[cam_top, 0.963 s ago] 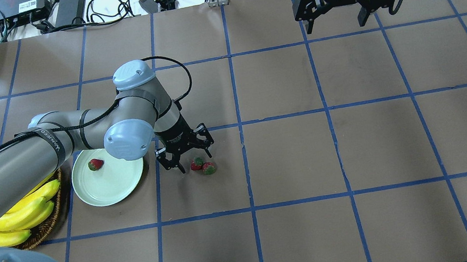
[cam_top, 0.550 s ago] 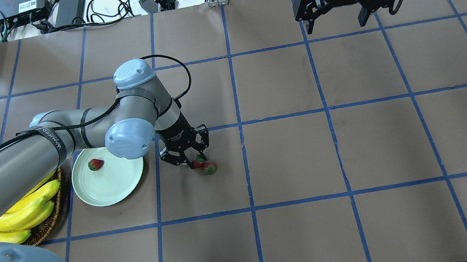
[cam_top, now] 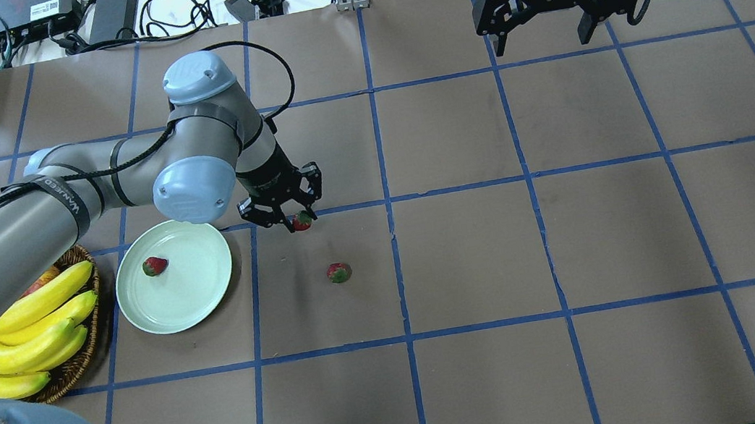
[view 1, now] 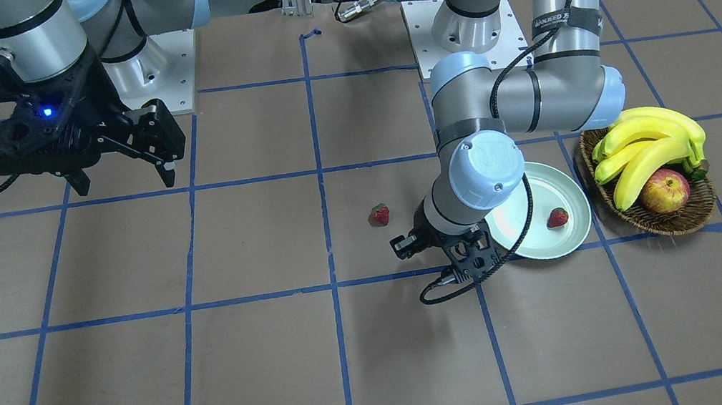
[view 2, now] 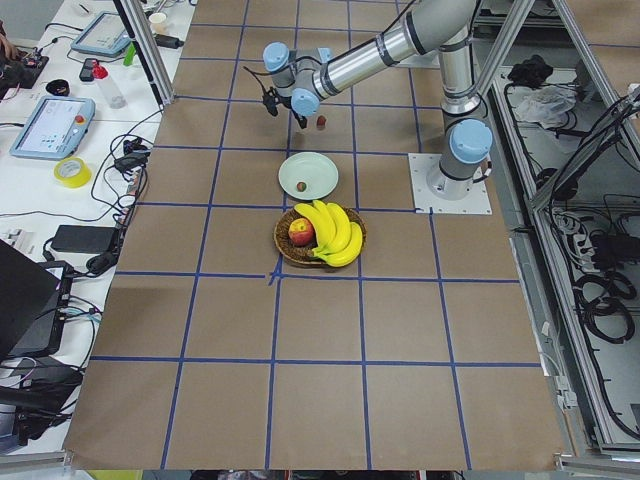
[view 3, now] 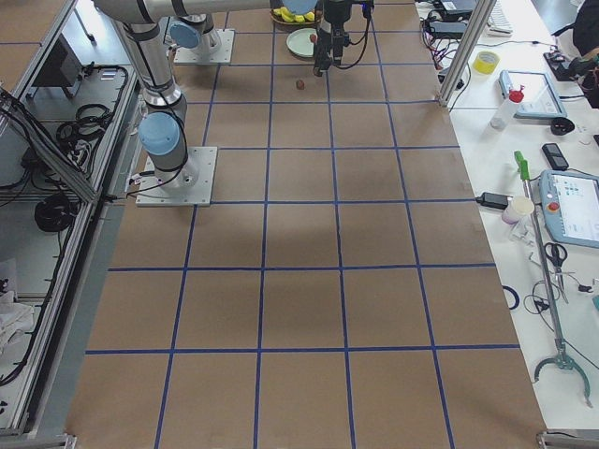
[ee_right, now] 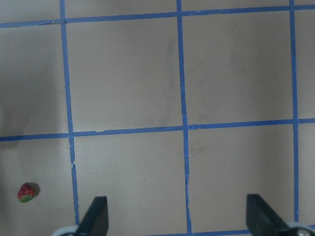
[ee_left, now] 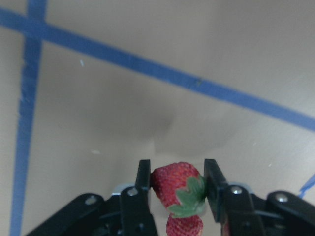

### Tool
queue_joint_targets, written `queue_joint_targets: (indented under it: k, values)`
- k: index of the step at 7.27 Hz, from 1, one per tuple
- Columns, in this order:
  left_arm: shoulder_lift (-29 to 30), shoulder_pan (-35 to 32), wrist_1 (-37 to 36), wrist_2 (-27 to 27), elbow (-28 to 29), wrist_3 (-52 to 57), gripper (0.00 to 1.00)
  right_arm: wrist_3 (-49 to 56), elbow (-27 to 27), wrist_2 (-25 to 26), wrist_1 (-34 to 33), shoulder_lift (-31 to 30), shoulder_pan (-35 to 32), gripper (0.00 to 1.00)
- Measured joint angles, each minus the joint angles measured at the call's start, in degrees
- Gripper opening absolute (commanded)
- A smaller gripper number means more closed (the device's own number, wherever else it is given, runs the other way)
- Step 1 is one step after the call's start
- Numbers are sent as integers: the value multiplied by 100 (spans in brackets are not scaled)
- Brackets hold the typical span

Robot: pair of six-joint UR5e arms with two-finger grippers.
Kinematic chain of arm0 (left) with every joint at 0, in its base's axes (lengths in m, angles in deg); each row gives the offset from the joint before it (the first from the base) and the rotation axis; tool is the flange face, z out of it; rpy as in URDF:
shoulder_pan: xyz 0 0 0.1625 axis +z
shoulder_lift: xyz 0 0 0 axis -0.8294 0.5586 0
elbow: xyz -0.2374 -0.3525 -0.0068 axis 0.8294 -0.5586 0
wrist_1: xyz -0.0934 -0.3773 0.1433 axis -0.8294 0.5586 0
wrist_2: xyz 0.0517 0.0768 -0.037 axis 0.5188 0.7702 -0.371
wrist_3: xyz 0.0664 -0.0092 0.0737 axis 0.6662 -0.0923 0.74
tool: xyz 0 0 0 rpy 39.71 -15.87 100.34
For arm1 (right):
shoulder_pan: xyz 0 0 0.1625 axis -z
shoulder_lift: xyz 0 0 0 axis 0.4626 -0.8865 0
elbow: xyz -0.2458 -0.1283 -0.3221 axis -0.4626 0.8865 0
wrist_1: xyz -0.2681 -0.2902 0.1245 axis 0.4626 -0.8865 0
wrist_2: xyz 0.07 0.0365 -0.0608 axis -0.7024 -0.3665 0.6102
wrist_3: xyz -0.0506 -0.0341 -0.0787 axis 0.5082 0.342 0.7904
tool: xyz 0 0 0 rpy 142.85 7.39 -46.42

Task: Collect all strawberries into plate
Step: 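Carry the strawberry onto the plate and release it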

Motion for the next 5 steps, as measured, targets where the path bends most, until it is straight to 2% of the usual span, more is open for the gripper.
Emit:
queue_joint_targets:
  k: [2, 5]
  values:
    - [-50, 633, 132, 52, 198, 646, 0, 3, 1, -2, -7, -5, -4, 100]
    - [-82, 1394, 604, 178, 152, 1435, 0, 18, 1, 3, -4, -7, -10, 100]
